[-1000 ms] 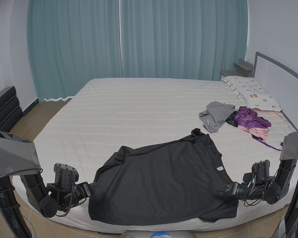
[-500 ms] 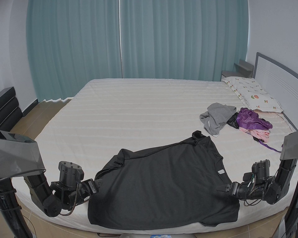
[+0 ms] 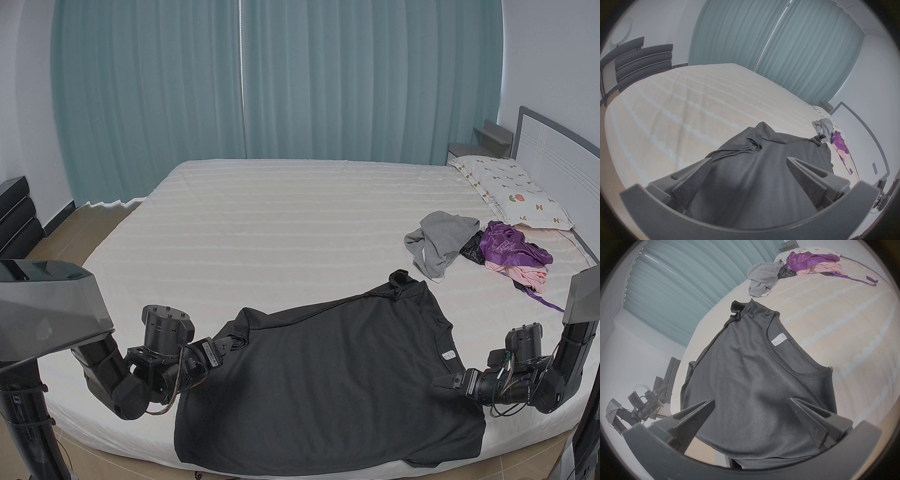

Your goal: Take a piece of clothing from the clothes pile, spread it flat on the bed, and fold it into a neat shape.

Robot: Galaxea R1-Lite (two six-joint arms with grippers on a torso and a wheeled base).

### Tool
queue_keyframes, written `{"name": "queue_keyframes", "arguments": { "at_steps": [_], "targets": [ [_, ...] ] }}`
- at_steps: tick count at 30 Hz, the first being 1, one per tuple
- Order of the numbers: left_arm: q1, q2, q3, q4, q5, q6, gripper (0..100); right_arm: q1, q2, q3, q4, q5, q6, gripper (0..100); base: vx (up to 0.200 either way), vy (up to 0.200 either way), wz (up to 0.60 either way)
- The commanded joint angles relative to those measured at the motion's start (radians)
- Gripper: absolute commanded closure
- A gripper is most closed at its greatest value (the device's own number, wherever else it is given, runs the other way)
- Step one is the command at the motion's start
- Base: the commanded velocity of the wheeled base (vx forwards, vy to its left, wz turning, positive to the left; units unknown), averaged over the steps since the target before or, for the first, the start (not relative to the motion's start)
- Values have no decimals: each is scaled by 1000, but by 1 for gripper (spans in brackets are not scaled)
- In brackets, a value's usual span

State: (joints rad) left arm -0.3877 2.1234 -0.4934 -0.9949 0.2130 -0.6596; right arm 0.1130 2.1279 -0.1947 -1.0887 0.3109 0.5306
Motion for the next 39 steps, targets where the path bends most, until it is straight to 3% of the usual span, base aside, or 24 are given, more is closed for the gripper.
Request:
{"name": "queue_keyframes", "arguments": {
  "at_steps": [1, 6, 12, 17, 21, 27, 31, 39],
  "targets": [
    [1, 73, -192, 98, -30, -17, 0, 4, 10, 0, 0, 1, 0, 0, 0, 0, 0],
    [-16, 182, -353, 127, -96, -118, 0, 2, 18, -3, 0, 1, 0, 0, 0, 0, 0],
    [-17, 240, -444, 156, -192, -129, 0, 2, 44, -11, 0, 1, 0, 0, 0, 0, 0],
    [-8, 277, -507, 193, -198, -130, 0, 4, 50, -12, 0, 1, 0, 0, 0, 0, 0],
    [-19, 314, -547, 200, -233, -206, 0, 4, 50, -15, 0, 1, 0, 0, 0, 0, 0],
    [-7, 332, -596, 239, -254, -203, 0, 16, 52, -28, 1, 1, 19, 0, 0, 0, 0],
    [-7, 343, -668, 358, -254, -198, 0, 30, 52, -29, 0, 1, 26, 0, 0, 0, 0],
    [44, 389, -745, 374, -244, -195, 0, 33, 53, -35, 1, 1, 28, 0, 0, 0, 0]
  ]
}}
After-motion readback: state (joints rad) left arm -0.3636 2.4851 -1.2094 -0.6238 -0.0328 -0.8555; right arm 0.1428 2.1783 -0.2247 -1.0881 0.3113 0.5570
